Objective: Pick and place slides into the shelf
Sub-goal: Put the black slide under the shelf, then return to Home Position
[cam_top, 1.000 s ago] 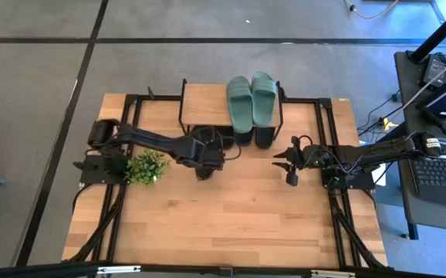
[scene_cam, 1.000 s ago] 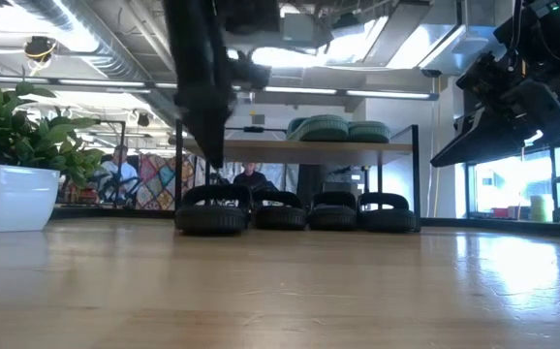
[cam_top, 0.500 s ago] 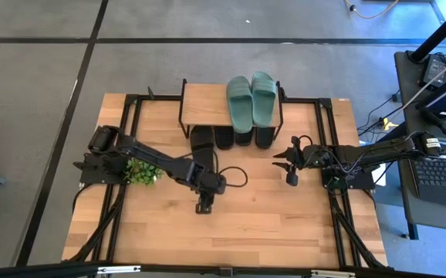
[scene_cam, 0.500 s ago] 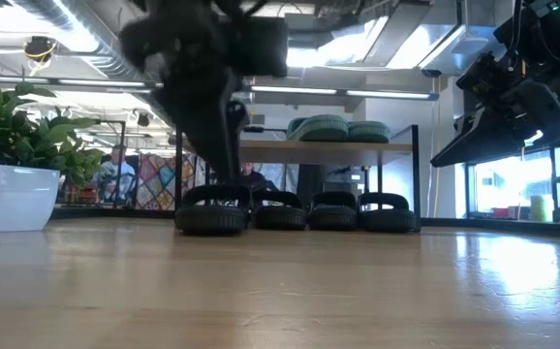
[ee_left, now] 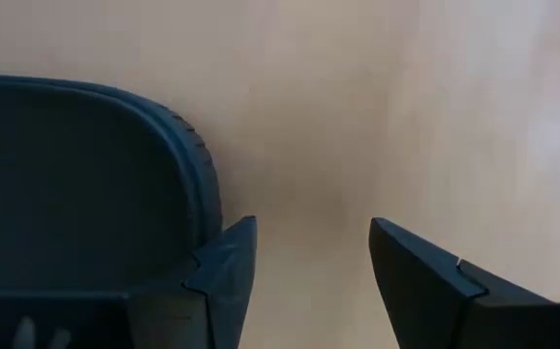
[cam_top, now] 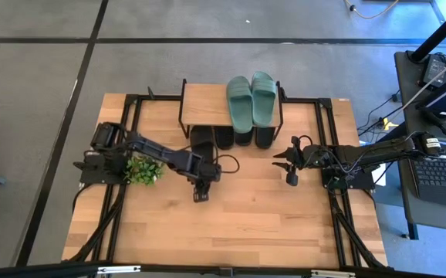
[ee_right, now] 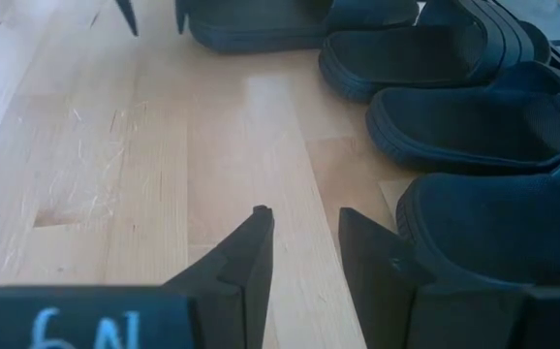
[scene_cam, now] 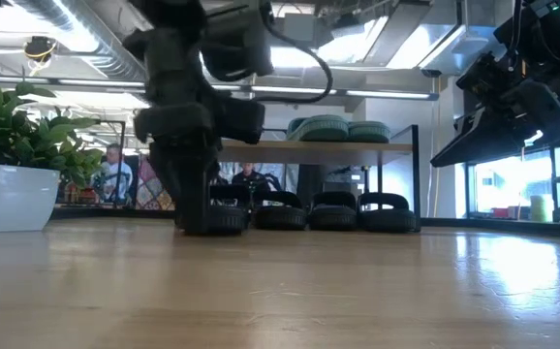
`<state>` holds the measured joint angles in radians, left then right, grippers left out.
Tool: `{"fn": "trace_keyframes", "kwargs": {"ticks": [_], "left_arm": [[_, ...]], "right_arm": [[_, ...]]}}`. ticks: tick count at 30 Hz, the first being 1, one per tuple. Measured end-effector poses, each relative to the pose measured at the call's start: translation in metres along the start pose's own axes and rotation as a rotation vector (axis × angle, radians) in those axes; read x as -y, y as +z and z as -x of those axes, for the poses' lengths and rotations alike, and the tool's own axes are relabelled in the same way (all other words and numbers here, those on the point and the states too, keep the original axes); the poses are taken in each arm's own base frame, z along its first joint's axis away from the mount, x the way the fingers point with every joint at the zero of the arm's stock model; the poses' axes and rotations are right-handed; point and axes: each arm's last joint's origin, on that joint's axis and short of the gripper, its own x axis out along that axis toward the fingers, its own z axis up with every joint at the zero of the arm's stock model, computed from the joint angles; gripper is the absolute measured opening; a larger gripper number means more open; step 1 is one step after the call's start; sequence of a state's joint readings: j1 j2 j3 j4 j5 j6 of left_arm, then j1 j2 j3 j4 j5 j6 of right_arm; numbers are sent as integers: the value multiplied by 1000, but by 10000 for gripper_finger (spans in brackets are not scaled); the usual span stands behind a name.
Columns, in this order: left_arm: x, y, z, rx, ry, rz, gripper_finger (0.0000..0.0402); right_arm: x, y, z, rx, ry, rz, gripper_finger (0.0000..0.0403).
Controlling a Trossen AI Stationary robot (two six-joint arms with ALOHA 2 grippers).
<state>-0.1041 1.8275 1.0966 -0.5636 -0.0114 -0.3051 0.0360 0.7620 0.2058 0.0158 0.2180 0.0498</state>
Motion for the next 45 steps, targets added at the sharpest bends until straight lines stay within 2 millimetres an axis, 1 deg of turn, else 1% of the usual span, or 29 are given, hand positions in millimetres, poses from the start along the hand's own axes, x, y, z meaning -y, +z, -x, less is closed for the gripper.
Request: {"fn": "trace_keyframes", "kwargs": {"ticks": [17,22,26,34,38,40,42,43,45], "left_arm": [[-65,13,1,27,176,77,193],[-81,15,2,29,205,113,193],[-88,15,3,27,220,104,193],[-83,15,2,23,192,82,193],[-73,14,4,18,103,59,193],[-64,14,12,36,22,39,193],[-55,14,26,65,-61,10,193],[-50,14,34,90,-95,-11,193],[-43,13,57,166,-148,-67,193]], "right_arm": [[0,0,0,0,-1,5,122],[0,0,0,0,-1,5,122],[0,0,0,0,-1,5,122],[0,0,0,0,-1,5,122],[0,0,0,0,-1,4,122],[0,0,0,0,-1,3,122],[0,0,0,2,-1,2,122],[0,1,0,6,0,1,122],[0,2,0,23,0,-2,122]]}}
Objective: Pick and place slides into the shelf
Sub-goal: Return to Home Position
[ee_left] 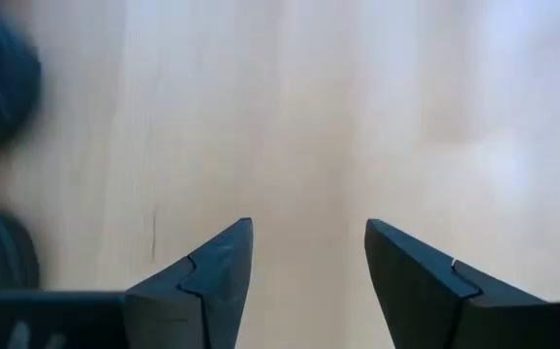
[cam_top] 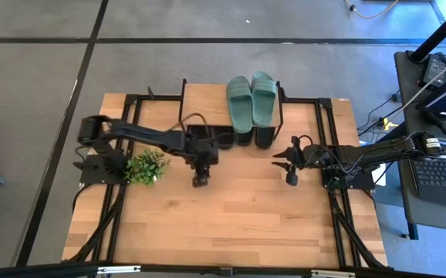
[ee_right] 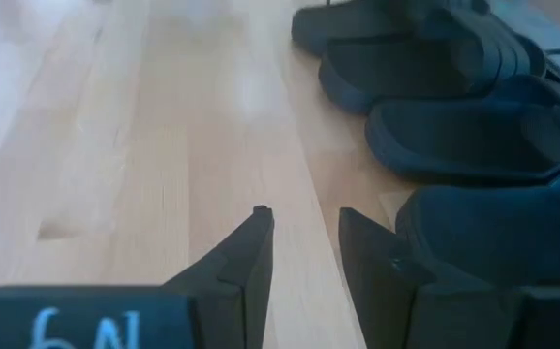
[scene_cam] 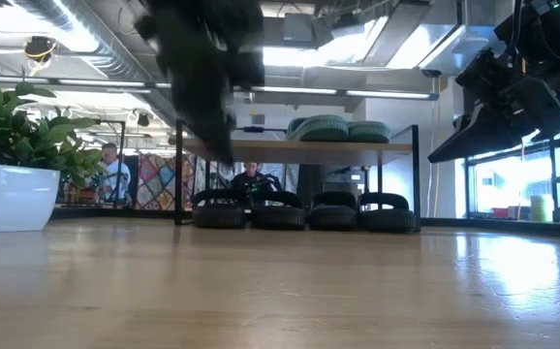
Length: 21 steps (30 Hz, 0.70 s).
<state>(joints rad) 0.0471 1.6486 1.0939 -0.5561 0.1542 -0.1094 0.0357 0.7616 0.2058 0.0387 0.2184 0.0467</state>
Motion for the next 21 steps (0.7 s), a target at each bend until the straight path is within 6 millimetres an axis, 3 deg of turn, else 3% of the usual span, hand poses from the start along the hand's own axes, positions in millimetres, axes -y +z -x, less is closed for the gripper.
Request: {"fn": "trace_keyframes", "kwargs": {"ticks": [5,9,13,21], "left_arm": [[22,2,67,278,14,-164,193],[20,-18,103,585,76,-216,193],[10,-55,112,795,92,-198,193],[-4,-122,112,944,105,-105,193]], "right_arm": [[0,3,0,34,2,-11,122],[0,3,0,32,2,-16,122],[0,5,2,49,3,-12,122],[3,14,17,170,8,-32,122]]}}
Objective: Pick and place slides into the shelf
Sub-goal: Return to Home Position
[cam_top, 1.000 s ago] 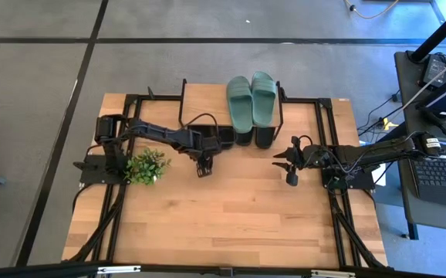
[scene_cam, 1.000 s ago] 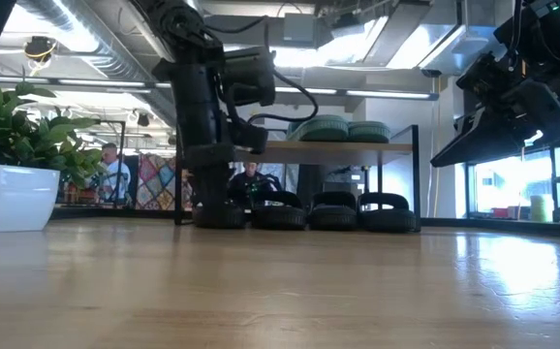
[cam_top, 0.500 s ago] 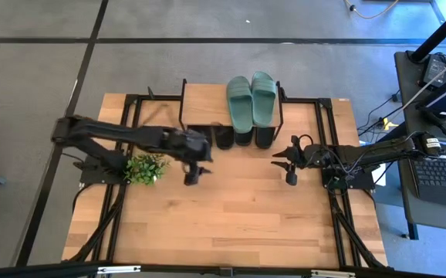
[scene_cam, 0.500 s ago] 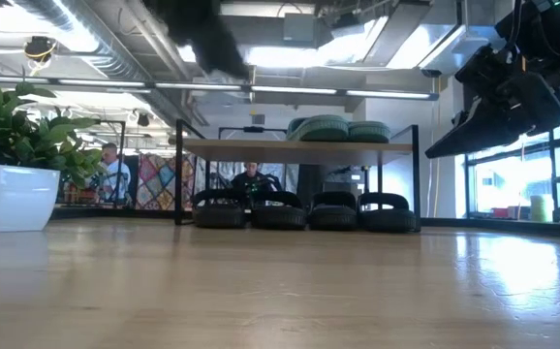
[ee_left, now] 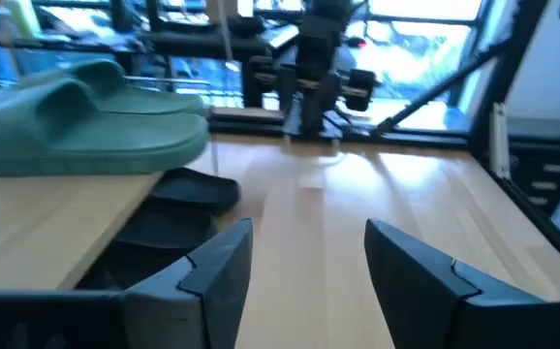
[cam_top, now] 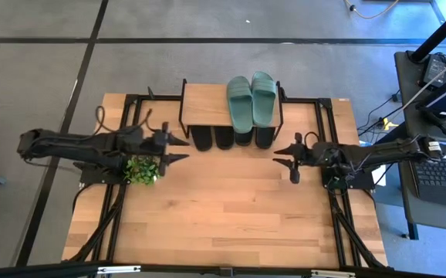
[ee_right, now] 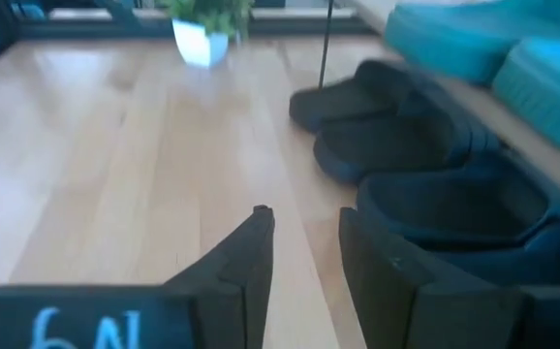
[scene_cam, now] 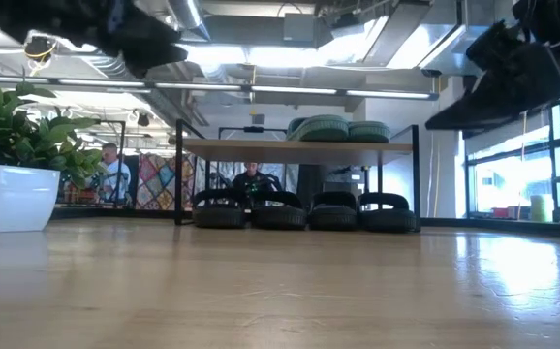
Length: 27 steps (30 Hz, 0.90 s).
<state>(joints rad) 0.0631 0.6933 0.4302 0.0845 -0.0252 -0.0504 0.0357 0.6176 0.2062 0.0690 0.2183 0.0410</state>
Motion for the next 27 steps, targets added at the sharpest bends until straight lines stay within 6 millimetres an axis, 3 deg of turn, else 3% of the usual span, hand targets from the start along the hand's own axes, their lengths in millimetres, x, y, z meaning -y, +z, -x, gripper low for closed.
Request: {"fn": "trace_keyframes", "kwargs": {"ticks": [4,8,12,20,27], "left_arm": [[-2,-10,15,51,36,18,193],[-4,-25,23,57,58,4,193],[-5,-37,31,87,63,4,193],[-7,-57,48,152,104,12,193],[-10,-63,61,176,172,11,193]], "right_arm": [[2,0,8,42,1,-10,122],[4,-21,13,73,5,-50,122],[6,-28,21,158,11,-85,122],[9,-28,36,247,9,-38,122],[11,-25,45,253,-3,-38,122]]}}
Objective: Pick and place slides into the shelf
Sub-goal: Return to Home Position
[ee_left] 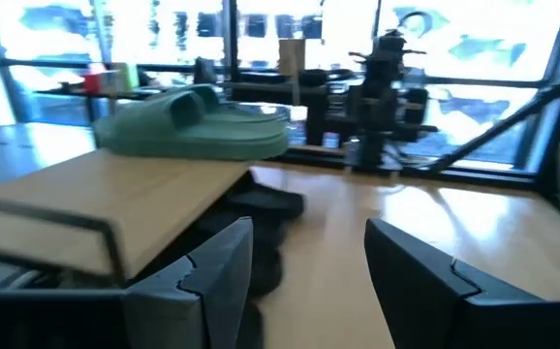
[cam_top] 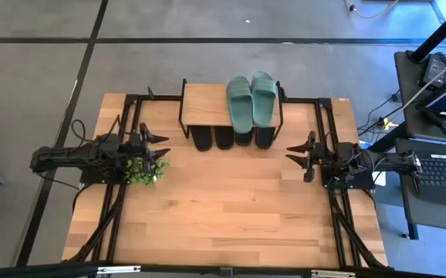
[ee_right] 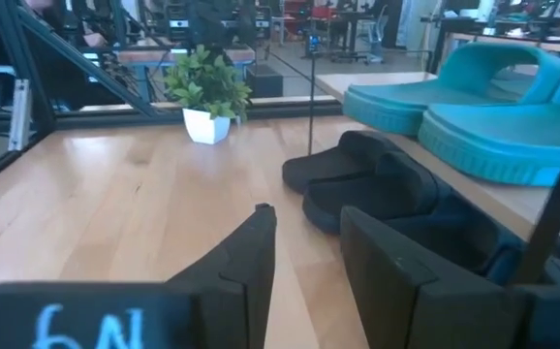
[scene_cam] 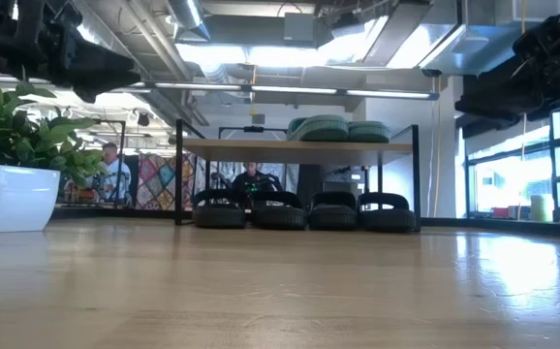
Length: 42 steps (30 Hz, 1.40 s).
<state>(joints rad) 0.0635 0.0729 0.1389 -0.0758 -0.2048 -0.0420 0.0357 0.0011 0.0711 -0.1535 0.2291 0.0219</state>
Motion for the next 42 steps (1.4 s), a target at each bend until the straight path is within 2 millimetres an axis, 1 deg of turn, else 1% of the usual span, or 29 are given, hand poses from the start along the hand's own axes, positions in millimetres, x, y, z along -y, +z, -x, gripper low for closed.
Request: {"fn": "trace_keyframes", "kwargs": {"ticks": [4,8,12,17,23,29,37,42], "left_arm": [[-2,-3,6,-8,22,3,193],[-2,-4,6,-17,35,-4,193],[-5,-12,7,-93,112,0,193],[-6,-13,7,-106,159,-7,193],[-6,-13,7,-105,160,-7,193],[-6,-13,7,-104,158,-6,193],[-6,-13,7,-103,157,-6,193],[-6,-13,7,-103,156,-6,193]], "right_arm": [[0,0,0,-6,-14,2,122],[0,0,0,-5,-14,2,122],[0,0,0,-6,-14,1,122],[0,0,0,-6,-15,3,122],[0,0,0,-7,-14,-6,122],[0,0,0,-6,-15,-104,122],[0,0,0,-7,-15,-47,122],[0,0,0,-6,-15,-50,122]]}}
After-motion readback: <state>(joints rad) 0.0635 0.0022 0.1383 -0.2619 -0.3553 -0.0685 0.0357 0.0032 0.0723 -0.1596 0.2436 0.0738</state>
